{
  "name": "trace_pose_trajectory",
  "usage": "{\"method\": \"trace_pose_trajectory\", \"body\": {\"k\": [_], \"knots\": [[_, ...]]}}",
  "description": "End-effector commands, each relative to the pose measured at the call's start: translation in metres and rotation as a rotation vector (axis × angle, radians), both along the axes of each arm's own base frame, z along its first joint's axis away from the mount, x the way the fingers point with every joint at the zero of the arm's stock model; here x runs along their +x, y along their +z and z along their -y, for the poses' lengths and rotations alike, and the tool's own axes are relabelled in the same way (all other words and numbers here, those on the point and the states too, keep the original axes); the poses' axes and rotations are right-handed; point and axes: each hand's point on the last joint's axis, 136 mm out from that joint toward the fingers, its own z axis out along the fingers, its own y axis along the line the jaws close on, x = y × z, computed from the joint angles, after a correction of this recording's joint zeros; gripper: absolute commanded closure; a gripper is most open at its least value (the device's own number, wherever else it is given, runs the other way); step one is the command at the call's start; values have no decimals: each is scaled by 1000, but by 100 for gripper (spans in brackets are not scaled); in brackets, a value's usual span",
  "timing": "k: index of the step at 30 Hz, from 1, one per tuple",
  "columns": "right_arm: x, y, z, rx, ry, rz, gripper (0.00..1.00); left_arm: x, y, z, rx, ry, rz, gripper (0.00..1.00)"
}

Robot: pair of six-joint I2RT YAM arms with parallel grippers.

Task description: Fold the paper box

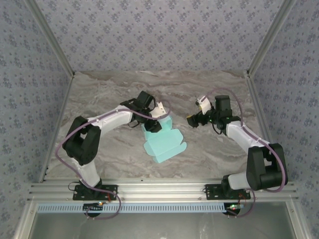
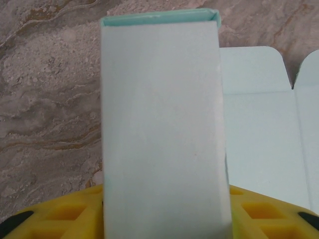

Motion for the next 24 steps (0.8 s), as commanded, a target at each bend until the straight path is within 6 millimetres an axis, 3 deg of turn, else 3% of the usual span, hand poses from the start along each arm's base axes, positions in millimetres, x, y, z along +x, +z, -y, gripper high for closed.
{"method": "trace_pose_trajectory", "body": {"k": [1, 6, 10, 18, 24], "knots": [[-32, -3, -29, -59, 304, 48, 4, -19, 18, 0, -50, -110, -9, 49], [-37, -6, -45, -143, 463, 124, 4, -19, 16, -9, -70, -146, 32, 52], [-45, -20, -61, -242, 620, 157, 2, -24, 13, -14, -54, -199, 79, 54], [-60, -43, -100, -259, 848, 148, 4, -30, 20, -13, -101, -244, 145, 55], [-57, -50, -122, -249, 908, 169, 9, -28, 17, -14, -92, -253, 170, 55]]}}
